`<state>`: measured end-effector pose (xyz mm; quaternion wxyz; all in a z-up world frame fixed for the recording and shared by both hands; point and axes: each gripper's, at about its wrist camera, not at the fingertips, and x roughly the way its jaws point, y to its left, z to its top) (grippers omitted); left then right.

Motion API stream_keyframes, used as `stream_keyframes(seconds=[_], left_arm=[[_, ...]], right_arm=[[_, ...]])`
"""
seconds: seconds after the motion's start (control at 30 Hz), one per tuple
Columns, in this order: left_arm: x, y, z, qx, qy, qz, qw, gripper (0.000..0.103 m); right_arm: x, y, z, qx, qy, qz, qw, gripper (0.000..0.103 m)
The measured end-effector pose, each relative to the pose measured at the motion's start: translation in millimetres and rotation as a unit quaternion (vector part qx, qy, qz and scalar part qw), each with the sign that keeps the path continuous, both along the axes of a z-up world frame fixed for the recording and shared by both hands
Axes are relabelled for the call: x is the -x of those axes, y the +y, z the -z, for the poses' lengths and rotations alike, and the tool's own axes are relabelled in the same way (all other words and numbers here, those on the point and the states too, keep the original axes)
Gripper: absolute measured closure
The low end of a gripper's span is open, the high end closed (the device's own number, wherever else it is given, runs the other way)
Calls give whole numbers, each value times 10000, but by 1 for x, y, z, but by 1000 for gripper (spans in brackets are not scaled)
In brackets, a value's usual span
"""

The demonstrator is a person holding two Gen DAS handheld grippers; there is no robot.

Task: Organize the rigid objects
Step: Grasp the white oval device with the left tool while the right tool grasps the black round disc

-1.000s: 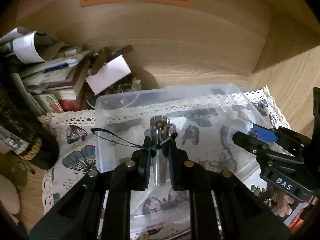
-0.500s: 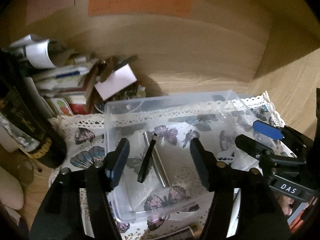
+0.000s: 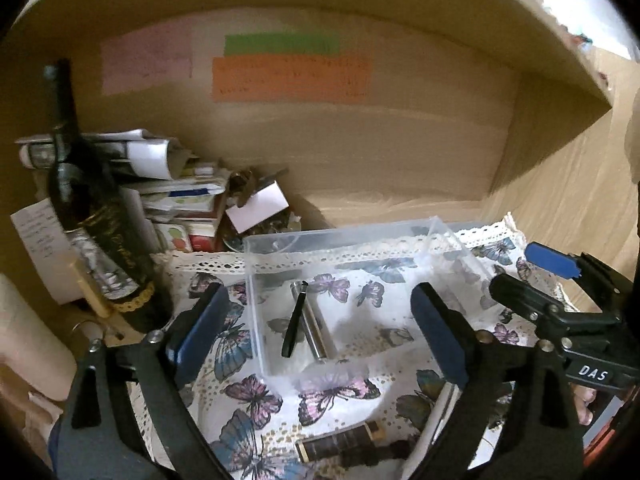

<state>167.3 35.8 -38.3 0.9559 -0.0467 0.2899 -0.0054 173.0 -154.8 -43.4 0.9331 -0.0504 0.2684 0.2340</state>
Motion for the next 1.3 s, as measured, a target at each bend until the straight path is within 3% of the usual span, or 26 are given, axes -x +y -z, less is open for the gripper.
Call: stream_keyframes(seconds=[0.37, 0.83, 1.03, 1.13, 1.3], left_arm=[[51, -7, 13, 42, 46, 78, 10000, 4], [70, -39, 81, 159, 968, 512, 9939, 4], [80, -53, 99, 91, 1129, 641, 9915, 6], [81, -60, 106, 135, 1247, 756, 9892, 20], [75, -69, 114, 189, 1337, 939, 9864, 26]], right_arm=[[43, -18, 16, 194, 66, 184, 9996, 20], [62, -43, 79, 348, 1129, 187, 9928, 21], [63, -47, 93, 299, 1446, 148, 9889, 43], [62, -45, 98, 314, 1528, 137, 9877, 47], [56, -40, 105, 303, 1627, 113, 9862, 52]])
